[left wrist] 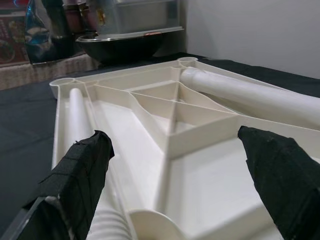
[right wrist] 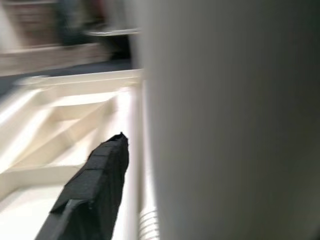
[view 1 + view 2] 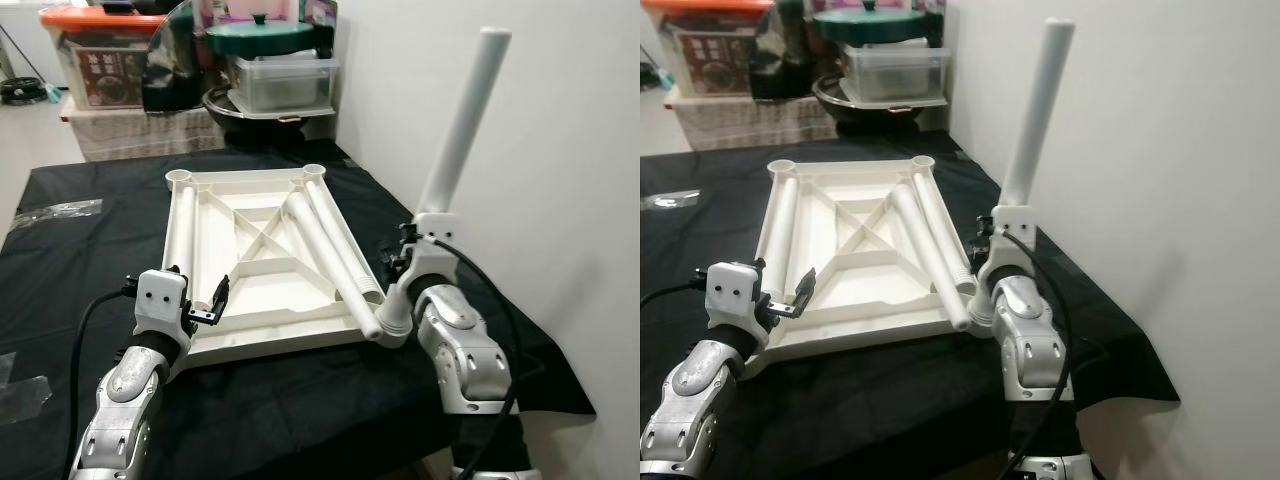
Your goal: Building children table
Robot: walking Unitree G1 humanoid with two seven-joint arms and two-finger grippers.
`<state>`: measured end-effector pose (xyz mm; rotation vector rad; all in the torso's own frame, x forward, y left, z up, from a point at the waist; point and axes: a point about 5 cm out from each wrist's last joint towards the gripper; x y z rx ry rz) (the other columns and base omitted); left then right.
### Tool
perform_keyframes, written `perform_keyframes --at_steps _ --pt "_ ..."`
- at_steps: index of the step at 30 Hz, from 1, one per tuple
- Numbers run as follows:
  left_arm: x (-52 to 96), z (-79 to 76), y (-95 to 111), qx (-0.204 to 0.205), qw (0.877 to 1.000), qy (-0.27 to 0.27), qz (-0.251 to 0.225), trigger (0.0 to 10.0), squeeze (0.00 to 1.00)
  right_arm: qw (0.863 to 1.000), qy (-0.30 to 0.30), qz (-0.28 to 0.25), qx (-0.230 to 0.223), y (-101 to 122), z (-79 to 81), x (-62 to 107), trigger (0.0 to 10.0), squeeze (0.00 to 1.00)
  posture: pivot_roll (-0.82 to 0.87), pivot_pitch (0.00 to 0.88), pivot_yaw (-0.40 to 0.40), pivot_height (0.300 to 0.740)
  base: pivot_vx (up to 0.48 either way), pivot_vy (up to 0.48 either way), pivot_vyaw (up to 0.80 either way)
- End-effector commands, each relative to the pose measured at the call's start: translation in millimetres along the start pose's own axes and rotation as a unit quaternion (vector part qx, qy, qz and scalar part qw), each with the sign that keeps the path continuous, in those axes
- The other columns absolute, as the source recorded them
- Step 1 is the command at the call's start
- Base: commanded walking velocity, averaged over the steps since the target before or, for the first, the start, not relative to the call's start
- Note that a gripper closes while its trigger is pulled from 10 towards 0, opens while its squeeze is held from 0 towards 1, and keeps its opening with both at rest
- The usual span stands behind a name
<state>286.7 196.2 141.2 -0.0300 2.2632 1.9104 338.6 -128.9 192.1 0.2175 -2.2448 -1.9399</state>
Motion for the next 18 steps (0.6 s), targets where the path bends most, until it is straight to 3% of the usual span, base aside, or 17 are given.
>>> perform_keyframes --at_steps 1,3,4,5,6,8,9,10,11,12,13,14,18 --pt "2.9 2.5 -2.1 -0.005 1.000 0.006 0.002 10.0 0.00 0.988 0.141 -0.063 -0.025 19.6 10.4 -1.4 10.0 0.00 0.04 0.000 -0.094 0.740 0.000 0.000 0.00" --pt "2.9 2.5 -2.1 -0.005 1.000 0.006 0.002 10.0 0.00 0.988 0.141 -0.063 -0.025 19.6 10.4 -1.4 10.0 0.00 0.04 0.000 -0.094 0.740 0.000 0.000 0.00" --pt "3.3 3.1 -2.1 -0.006 1.000 0.007 0.002 10.0 0.00 0.958 0.267 -0.105 -0.027 30.0 14.3 8.7 10.0 0.00 0.05 0.000 -0.101 0.740 0.000 0.000 0.00" --pt "3.3 3.1 -2.1 -0.006 1.000 0.007 0.002 10.0 0.00 0.958 0.267 -0.105 -0.027 30.0 14.3 8.7 10.0 0.00 0.05 0.000 -0.101 0.740 0.000 0.000 0.00" --pt "3.3 3.1 -1.8 -0.006 1.000 0.009 0.001 10.0 0.00 0.921 0.364 -0.137 -0.008 35.6 19.3 20.8 10.0 0.00 0.06 0.000 -0.110 0.740 0.000 0.000 0.00" --pt "3.3 3.1 -1.8 -0.006 1.000 0.009 0.001 10.0 0.00 0.921 0.364 -0.137 -0.008 35.6 19.3 20.8 10.0 0.00 0.06 0.000 -0.110 0.740 0.000 0.000 0.00" --pt "3.4 3.5 -1.2 -0.006 1.000 0.010 -0.001 10.0 0.00 0.888 0.434 -0.152 0.009 36.0 26.8 32.3 10.0 0.00 0.06 0.000 -0.113 0.740 0.000 0.000 0.00" --pt "3.4 3.5 -1.2 -0.006 1.000 0.010 -0.001 10.0 0.00 0.888 0.434 -0.152 0.009 36.0 26.8 32.3 10.0 0.00 0.06 0.000 -0.113 0.740 0.000 0.000 0.00" --pt "4.7 3.9 -1.4 -0.006 1.000 0.012 -0.001 10.0 0.00 0.859 0.487 -0.156 0.021 31.4 41.2 43.5 10.0 0.00 0.07 0.000 -0.119 0.740 0.000 0.000 0.00" --pt "5.8 4.1 -1.7 -0.006 1.000 0.013 0.000 10.0 0.00 0.844 0.514 -0.154 0.024 27.3 52.6 49.7 10.0 0.00 0.07 0.000 -0.120 0.740 0.000 0.000 0.00" --pt "5.8 4.1 -1.7 -0.006 1.000 0.013 0.000 10.0 0.00 0.844 0.514 -0.154 0.024 27.3 52.6 49.7 10.0 0.00 0.07 0.000 -0.120 0.740 0.000 0.000 0.00" --pt "6.9 3.7 -2.2 -0.006 1.000 0.013 0.000 10.0 0.00 0.835 0.529 -0.148 0.022 22.8 62.2 53.8 10.0 0.00 0.07 0.000 -0.119 0.740 0.000 0.000 0.00" --pt "7.4 3.3 -2.6 -0.006 1.000 0.013 0.001 10.0 0.00 0.832 0.535 -0.144 0.019 20.2 67.3 55.6 10.0 0.00 0.07 0.000 -0.119 0.740 0.000 0.000 0.00"
Point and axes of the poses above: a point about 5 cm out from each wrist's last joint towards the gripper, its own x axis pointing back from the gripper into the wrist, its own y axis along the axis of the wrist's last joint, z = x × y, and after that the axes turned 15 degrees about x, right-handed
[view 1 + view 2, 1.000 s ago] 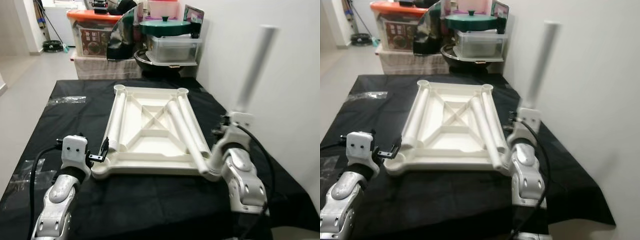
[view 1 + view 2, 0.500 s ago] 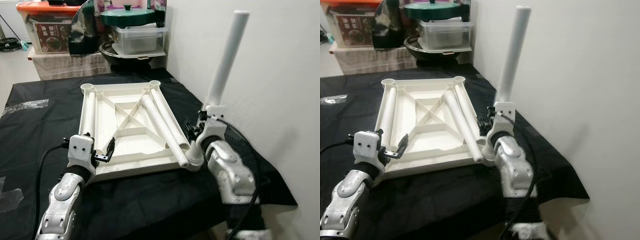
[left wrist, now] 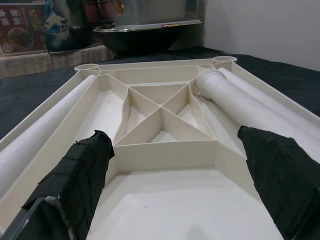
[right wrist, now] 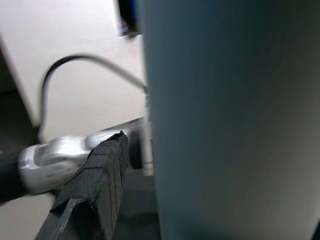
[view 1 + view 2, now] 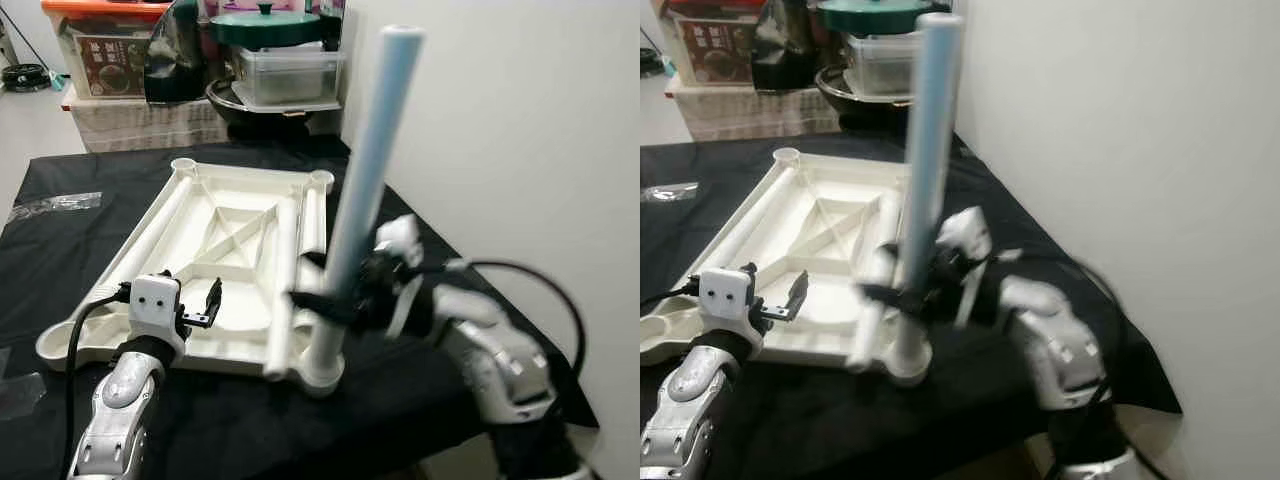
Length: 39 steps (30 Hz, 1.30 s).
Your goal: Building children table
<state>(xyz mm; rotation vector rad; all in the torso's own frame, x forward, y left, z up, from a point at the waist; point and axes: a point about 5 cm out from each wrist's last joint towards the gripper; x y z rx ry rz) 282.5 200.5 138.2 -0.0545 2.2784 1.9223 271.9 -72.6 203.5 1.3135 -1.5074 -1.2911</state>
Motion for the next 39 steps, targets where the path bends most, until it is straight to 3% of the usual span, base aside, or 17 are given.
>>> perform_keyframes --at_steps 1,2,7,8,11,20,21,22,23,25,26,30,31,32,33,34,39 --pt "2.6 -1.4 -1.2 -0.004 1.000 -0.002 0.002 10.0 0.00 1.000 0.013 0.004 -0.007 -3.0 6.1 -1.9 6.0 0.00 0.06 0.000 -0.112 0.740 0.000 0.000 0.00" --pt "2.4 -1.8 -1.4 -0.004 1.000 -0.004 0.003 10.0 0.00 1.000 0.015 0.010 -0.014 -6.8 10.3 -3.3 0.0 0.00 0.06 0.000 -0.107 0.740 0.000 0.000 0.00" --pt "-0.4 -2.7 -1.2 -0.005 1.000 -0.010 0.004 10.0 0.00 0.979 -0.159 0.127 -0.020 -41.5 -19.2 1.1 0.0 0.00 0.05 0.000 -0.104 0.740 0.000 0.000 0.00" --pt "-1.3 -3.1 -1.0 -0.005 1.000 -0.011 0.004 10.0 0.00 0.955 -0.238 0.178 -0.016 -54.1 -33.2 5.6 0.0 0.00 0.05 0.000 -0.104 0.740 0.000 0.000 0.00" --pt "-3.0 -6.7 -1.7 -0.002 1.000 -0.016 0.003 10.0 0.00 0.804 -0.514 0.300 0.002 -75.6 -70.9 61.4 0.0 0.00 0.04 0.000 -0.096 0.740 0.000 0.000 0.00" --pt "-3.1 -6.2 -2.9 -0.002 1.000 -0.018 0.006 10.0 0.00 0.697 -0.651 0.298 0.030 -56.7 -49.2 81.6 0.0 0.00 0.03 0.000 -0.090 0.740 0.000 0.000 0.00" --pt "-3.9 -6.4 -2.7 -0.002 1.000 -0.017 0.006 10.0 0.00 0.704 -0.642 0.303 0.011 -60.0 -47.5 75.7 0.9 0.00 0.03 0.000 -0.088 0.740 0.000 0.000 0.00" --pt "-4.7 -6.8 -2.6 -0.001 1.000 -0.018 0.005 10.0 0.00 0.722 -0.621 0.306 -0.010 -63.9 -46.6 67.4 7.3 0.00 0.03 0.000 -0.087 0.740 0.000 0.000 0.00" --pt "-5.7 -8.3 -2.7 -0.001 1.000 -0.019 0.005 10.0 0.00 0.754 -0.590 0.288 -0.020 -62.6 -48.5 49.5 10.0 0.00 0.03 0.000 -0.086 0.740 0.000 0.000 0.00" --pt "-6.1 -9.2 -2.8 -0.001 1.000 -0.020 0.004 10.0 0.00 0.780 -0.572 0.254 -0.007 -53.8 -51.8 39.7 10.0 0.00 0.03 0.000 -0.091 0.740 0.000 0.000 0.00" --pt "-6.2 -9.0 -2.8 -0.001 1.000 -0.020 0.004 10.0 0.00 0.785 -0.573 0.234 -0.007 -49.9 -55.2 38.1 10.0 1.00 0.04 0.000 -0.093 0.740 0.000 0.000 0.00" --pt "-6.1 -8.7 -2.9 -0.001 1.000 -0.020 0.004 10.0 0.00 0.786 -0.581 0.212 -0.012 -46.2 -59.1 37.8 10.0 1.00 0.04 0.000 -0.094 0.740 0.000 0.000 0.00" --pt "-5.9 -8.2 -2.7 -0.001 1.000 -0.019 0.003 10.0 0.00 0.808 -0.554 0.200 -0.015 -42.3 -63.1 33.7 10.0 1.00 0.05 0.000 -0.100 0.740 0.000 0.000 0.00" --pt "-5.2 -7.7 -2.6 -0.002 1.000 -0.018 0.003 10.0 0.00 0.854 -0.494 0.160 -0.033 -32.4 -67.1 26.4 10.0 0.00 0.05 0.000 -0.101 0.740 0.000 0.000 0.00" --pt "-5.2 -7.7 -2.6 -0.002 1.000 -0.018 0.003 10.0 0.00 0.854 -0.494 0.160 -0.033 -32.4 -67.1 26.4 10.0 0.00 0.05 0.000 -0.101 0.740 0.000 0.000 0.00" --pt "-4.9 -7.5 -2.5 -0.002 1.000 -0.017 0.002 10.0 0.00 0.905 -0.408 0.111 -0.034 -18.2 -68.0 20.8 10.0 0.00 0.05 0.000 -0.104 0.740 0.000 0.000 0.00" --pt "-4.7 -7.5 -2.4 -0.002 1.000 -0.016 0.001 10.0 0.00 0.990 -0.140 0.000 -0.004 12.7 -45.7 18.8 10.0 0.00 0.06 0.000 -0.110 0.740 0.000 0.000 0.00"
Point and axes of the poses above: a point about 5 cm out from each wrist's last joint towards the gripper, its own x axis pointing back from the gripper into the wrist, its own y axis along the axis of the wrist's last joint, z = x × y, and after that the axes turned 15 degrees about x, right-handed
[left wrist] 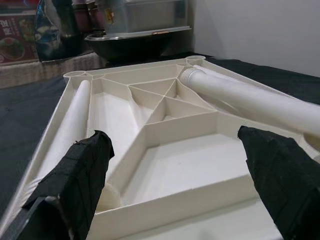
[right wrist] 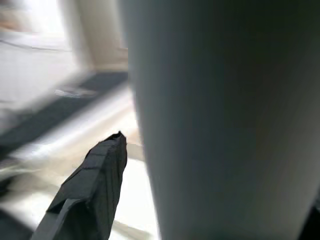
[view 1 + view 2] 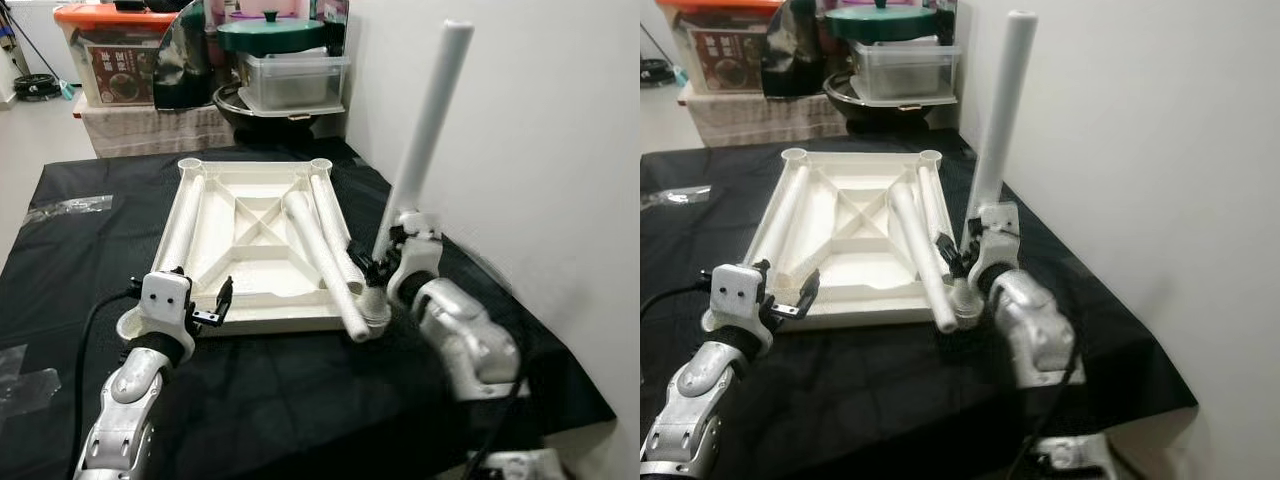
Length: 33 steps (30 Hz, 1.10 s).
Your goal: Building children table
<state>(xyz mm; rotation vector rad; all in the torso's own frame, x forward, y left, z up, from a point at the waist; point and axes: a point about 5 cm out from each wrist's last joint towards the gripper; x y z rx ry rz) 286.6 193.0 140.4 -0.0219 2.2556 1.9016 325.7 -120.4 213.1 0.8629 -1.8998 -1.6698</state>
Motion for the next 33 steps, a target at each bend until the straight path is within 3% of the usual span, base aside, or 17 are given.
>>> perform_keyframes --at_steps 1,4,11,12,13,14,17,18,19,20,22,23,24,26,27,31,33 --pt "0.2 -0.1 -2.7 -0.004 1.000 0.003 0.003 10.0 0.00 0.989 0.137 -0.060 -0.001 14.8 23.5 -2.8 10.0 0.00 0.06 0.000 -0.110 0.740 0.000 0.000 0.00" --pt "-0.1 -0.3 -2.2 -0.005 1.000 0.002 0.002 10.0 0.00 0.961 0.262 -0.087 -0.001 15.3 47.8 -4.5 10.0 0.00 0.07 0.000 -0.114 0.740 0.000 0.000 0.00" --pt "1.1 0.0 -1.2 -0.006 1.000 0.004 0.000 10.0 0.00 0.932 0.350 -0.093 -0.016 12.3 74.8 -15.3 10.0 0.00 0.09 0.000 -0.132 0.740 0.000 0.000 0.00" --pt "2.2 0.9 -1.2 -0.007 1.000 0.006 0.000 10.0 0.00 0.929 0.358 -0.091 -0.016 9.9 77.7 -17.1 7.7 0.00 0.09 0.000 -0.133 0.740 0.000 0.000 0.00" --pt "3.3 1.8 -1.3 -0.007 1.000 0.008 0.000 10.0 0.00 0.932 0.355 -0.078 -0.017 4.9 78.0 -19.1 0.8 0.00 0.09 0.000 -0.132 0.740 0.000 0.000 0.00" --pt "3.3 1.8 -1.3 -0.007 1.000 0.008 0.000 10.0 0.00 0.932 0.355 -0.078 -0.017 4.9 78.0 -19.1 0.8 0.00 0.09 0.000 -0.132 0.740 0.000 0.000 0.00" --pt "5.1 2.7 -1.9 -0.008 1.000 0.010 0.001 10.0 0.00 0.963 0.269 -0.008 -0.011 -14.0 69.5 -29.8 0.0 0.00 0.08 0.000 -0.127 0.740 0.000 0.000 0.00" --pt "5.5 2.7 -2.7 -0.008 1.000 0.010 0.002 10.0 0.00 0.983 0.177 0.051 0.001 -27.7 58.7 -37.2 0.0 0.00 0.08 0.000 -0.127 0.740 0.000 0.000 0.00" --pt "5.5 2.7 -2.7 -0.008 1.000 0.010 0.002 10.0 0.00 0.983 0.177 0.051 0.001 -27.7 58.7 -37.2 0.0 0.00 0.08 0.000 -0.127 0.740 0.000 0.000 0.00" --pt "5.6 2.5 -3.5 -0.007 1.000 0.010 0.003 10.0 0.00 0.990 0.054 0.129 0.023 -45.1 41.0 -39.0 0.0 0.00 0.06 0.000 -0.118 0.740 0.000 0.000 0.00" --pt "5.6 2.5 -3.5 -0.007 1.000 0.010 0.003 10.0 0.00 0.990 0.054 0.129 0.023 -45.1 41.0 -39.0 0.0 0.00 0.06 0.000 -0.118 0.740 0.000 0.000 0.00" --pt "4.8 1.5 -3.9 -0.006 1.000 0.008 0.004 10.0 0.00 0.975 -0.105 0.192 0.028 -59.7 14.8 -29.6 0.0 0.00 0.06 0.000 -0.114 0.740 0.000 0.000 0.00" --pt "4.8 1.5 -3.9 -0.006 1.000 0.008 0.004 10.0 0.00 0.975 -0.105 0.192 0.028 -59.7 14.8 -29.6 0.0 0.00 0.06 0.000 -0.114 0.740 0.000 0.000 0.00" --pt "3.7 0.4 -4.0 -0.005 1.000 0.006 0.005 10.0 0.00 0.934 -0.255 0.248 0.027 -72.9 -8.9 -12.0 0.0 0.00 0.06 0.000 -0.114 0.740 0.000 0.000 0.00" --pt "3.7 0.4 -4.0 -0.005 1.000 0.006 0.005 10.0 0.00 0.934 -0.255 0.248 0.027 -72.9 -8.9 -12.0 0.0 0.00 0.06 0.000 -0.114 0.740 0.000 0.000 0.00" --pt "1.8 -0.4 -4.8 -0.003 1.000 0.001 0.007 10.0 0.00 0.784 -0.563 0.261 0.037 -72.8 -46.1 72.7 0.0 0.00 0.05 0.000 -0.106 0.740 0.000 0.000 0.00" --pt "1.9 -0.8 -5.5 -0.004 1.000 0.000 0.008 10.0 0.00 0.771 -0.576 0.271 0.028 -76.7 -49.7 77.7 0.0 0.00 0.05 0.000 -0.106 0.740 0.000 0.000 0.00"
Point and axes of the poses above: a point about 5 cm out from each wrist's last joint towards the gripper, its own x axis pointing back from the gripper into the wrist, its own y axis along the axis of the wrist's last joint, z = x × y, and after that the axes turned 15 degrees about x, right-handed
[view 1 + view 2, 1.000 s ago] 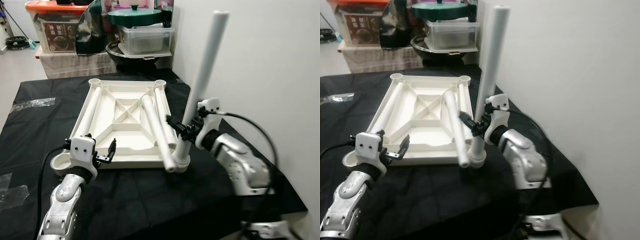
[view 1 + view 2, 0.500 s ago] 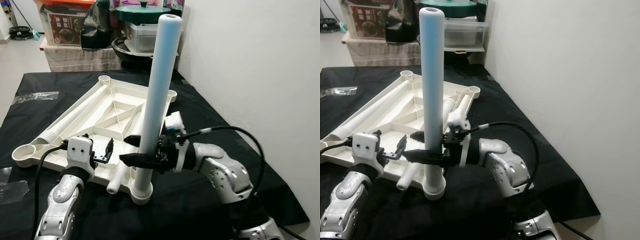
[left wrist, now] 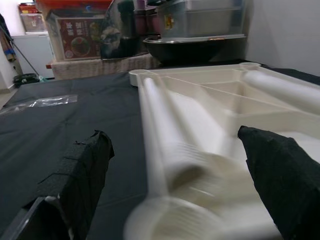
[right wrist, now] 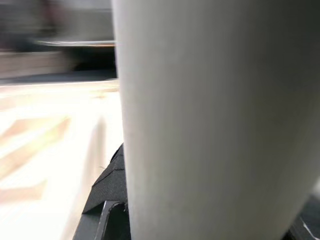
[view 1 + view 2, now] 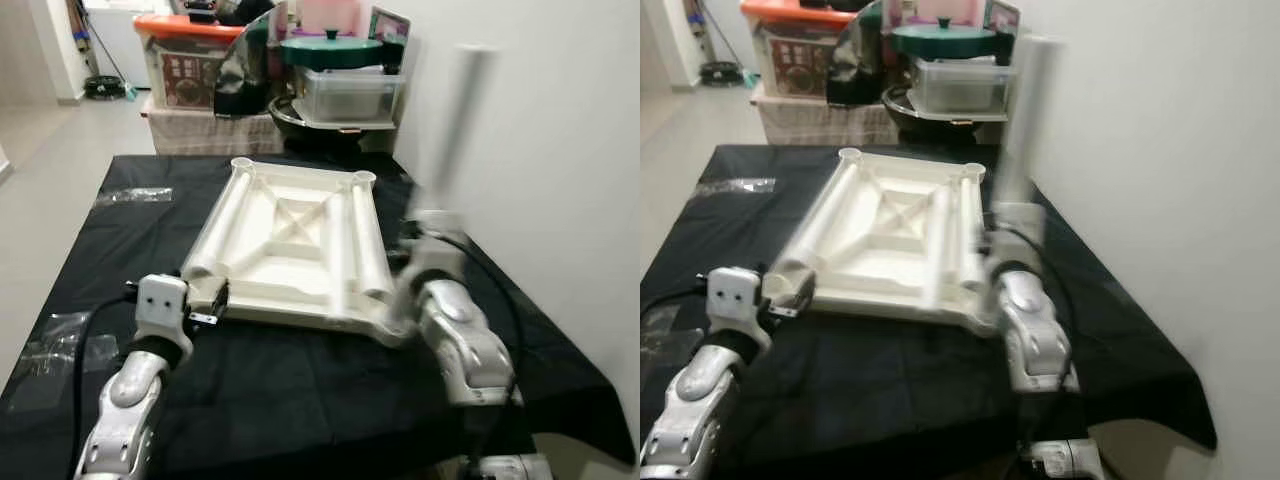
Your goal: Building children table
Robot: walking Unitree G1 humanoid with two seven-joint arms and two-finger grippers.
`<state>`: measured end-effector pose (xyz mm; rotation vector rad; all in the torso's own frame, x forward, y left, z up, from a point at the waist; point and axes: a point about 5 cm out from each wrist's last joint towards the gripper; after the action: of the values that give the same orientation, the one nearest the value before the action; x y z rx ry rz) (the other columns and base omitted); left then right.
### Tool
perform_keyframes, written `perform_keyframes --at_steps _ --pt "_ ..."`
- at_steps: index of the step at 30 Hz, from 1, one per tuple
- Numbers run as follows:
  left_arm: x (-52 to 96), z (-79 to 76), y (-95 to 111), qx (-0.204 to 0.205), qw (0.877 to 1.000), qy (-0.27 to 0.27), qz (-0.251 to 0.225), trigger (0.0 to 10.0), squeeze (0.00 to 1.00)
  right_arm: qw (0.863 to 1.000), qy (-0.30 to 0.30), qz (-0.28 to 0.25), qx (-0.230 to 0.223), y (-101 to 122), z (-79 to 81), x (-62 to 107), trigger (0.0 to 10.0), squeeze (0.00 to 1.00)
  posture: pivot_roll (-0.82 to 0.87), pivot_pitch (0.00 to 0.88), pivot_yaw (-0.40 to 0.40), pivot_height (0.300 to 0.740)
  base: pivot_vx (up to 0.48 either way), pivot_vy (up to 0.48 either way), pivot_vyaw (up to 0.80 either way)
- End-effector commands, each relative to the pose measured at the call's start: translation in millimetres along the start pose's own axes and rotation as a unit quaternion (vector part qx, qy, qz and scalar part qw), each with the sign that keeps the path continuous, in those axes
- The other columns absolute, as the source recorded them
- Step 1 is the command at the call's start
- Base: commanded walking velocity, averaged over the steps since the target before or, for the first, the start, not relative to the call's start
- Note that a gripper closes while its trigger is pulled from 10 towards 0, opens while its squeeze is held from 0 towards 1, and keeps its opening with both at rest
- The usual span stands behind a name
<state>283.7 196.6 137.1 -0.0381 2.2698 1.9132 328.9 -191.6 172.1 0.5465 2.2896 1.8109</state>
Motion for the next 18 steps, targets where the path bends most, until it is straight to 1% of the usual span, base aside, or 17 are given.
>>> perform_keyframes --at_steps 1,2,3,4,6,7,8,9,10,11,12,13,14,15,16,17,18 --pt "-1.8 -4.7 -3.4 -0.003 1.000 -0.011 0.007 10.0 0.00 0.994 -0.040 0.095 0.032 -35.6 -15.2 -6.4 10.0 0.00 0.05 0.000 -0.106 0.740 0.000 0.000 0.00" --pt "-2.3 -4.7 -2.9 -0.003 1.000 -0.011 0.006 10.0 0.00 0.996 -0.018 0.088 0.025 -29.5 -10.2 -9.7 10.0 0.00 0.04 0.000 -0.100 0.740 0.000 0.000 0.00" --pt "-2.3 -4.7 -2.9 -0.003 1.000 -0.011 0.006 10.0 0.00 0.996 -0.018 0.088 0.025 -29.5 -10.2 -9.7 10.0 0.00 0.04 0.000 -0.100 0.740 0.000 0.000 0.00" --pt "-2.6 -4.7 -2.5 -0.002 1.000 -0.010 0.005 10.0 0.00 0.996 -0.006 0.082 0.022 -24.7 -6.0 -11.8 10.0 0.00 0.04 0.000 -0.100 0.740 0.000 0.000 0.00" --pt "-2.6 -4.4 -2.1 -0.003 1.000 -0.009 0.004 10.0 0.00 0.996 0.075 0.043 -0.014 -7.5 11.3 -14.6 10.0 0.00 0.05 0.000 -0.107 0.740 0.000 0.000 0.00" --pt "-2.6 -4.4 -2.1 -0.003 1.000 -0.009 0.004 10.0 0.00 0.996 0.075 0.043 -0.014 -7.5 11.3 -14.6 10.0 0.00 0.05 0.000 -0.107 0.740 0.000 0.000 0.00" --pt "-2.1 -4.2 -2.2 -0.003 1.000 -0.008 0.004 10.0 0.00 0.994 0.105 0.015 -0.029 2.4 16.3 -15.5 10.0 0.10 0.05 0.000 -0.109 0.740 0.000 0.000 0.00" --pt "-1.6 -3.8 -2.3 -0.003 1.000 -0.007 0.004 10.0 0.00 0.994 0.101 -0.012 -0.046 12.0 16.0 -17.2 10.0 1.00 0.05 0.000 -0.109 0.740 0.000 0.000 0.00" --pt "-1.2 -3.7 -2.4 -0.003 1.000 -0.007 0.004 10.0 0.00 0.994 0.088 -0.026 -0.056 17.2 14.1 -18.4 10.0 1.00 0.05 0.000 -0.114 0.740 0.000 0.000 0.00" --pt "-1.2 -3.7 -2.4 -0.003 1.000 -0.007 0.004 10.0 0.00 0.994 0.088 -0.026 -0.056 17.2 14.1 -18.4 10.0 1.00 0.05 0.000 -0.114 0.740 0.000 0.000 0.00" --pt "-0.5 -3.4 -2.4 -0.003 1.000 -0.005 0.003 10.0 0.00 0.993 0.095 -0.034 -0.058 25.6 14.3 -21.8 10.0 1.00 0.06 0.000 -0.118 0.740 0.000 0.000 0.00" --pt "-0.5 -3.4 -2.4 -0.003 1.000 -0.005 0.003 10.0 0.00 0.993 0.095 -0.034 -0.058 25.6 14.3 -21.8 10.0 1.00 0.06 0.000 -0.118 0.740 0.000 0.000 0.00" --pt "0.3 -2.9 -2.4 -0.003 1.000 -0.004 0.003 10.0 0.00 0.990 0.121 -0.043 -0.060 34.8 15.9 -26.1 10.0 1.00 0.06 0.000 -0.119 0.740 0.000 0.000 0.00" --pt "1.2 -2.4 -2.4 -0.003 1.000 -0.002 0.003 10.0 0.00 0.981 0.172 -0.061 -0.071 46.9 18.2 -30.2 10.0 0.00 0.06 0.000 -0.123 0.740 0.000 0.000 0.00" --pt "1.2 -2.4 -2.4 -0.003 1.000 -0.002 0.003 10.0 0.00 0.981 0.172 -0.061 -0.071 46.9 18.2 -30.2 10.0 0.00 0.06 0.000 -0.123 0.740 0.000 0.000 0.00" --pt "1.6 -2.2 -2.3 -0.002 1.000 -0.001 0.002 10.0 0.00 0.973 0.201 -0.073 -0.081 55.5 19.2 -31.9 10.0 0.00 0.06 0.000 -0.124 0.740 0.000 0.000 0.00" --pt "1.6 -2.2 -2.3 -0.002 1.000 -0.001 0.002 10.0 0.00 0.973 0.201 -0.073 -0.081 55.5 19.2 -31.9 10.0 0.00 0.06 0.000 -0.124 0.740 0.000 0.000 0.00"
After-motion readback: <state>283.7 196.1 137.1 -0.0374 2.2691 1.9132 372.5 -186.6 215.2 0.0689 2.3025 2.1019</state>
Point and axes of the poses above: a point about 5 cm out from each wrist's last joint towards the gripper, its own x axis pointing back from the gripper into the wrist, its own y axis along the axis of the wrist's last joint, z = x × y, and after that the axes turned 15 degrees about x, right-handed
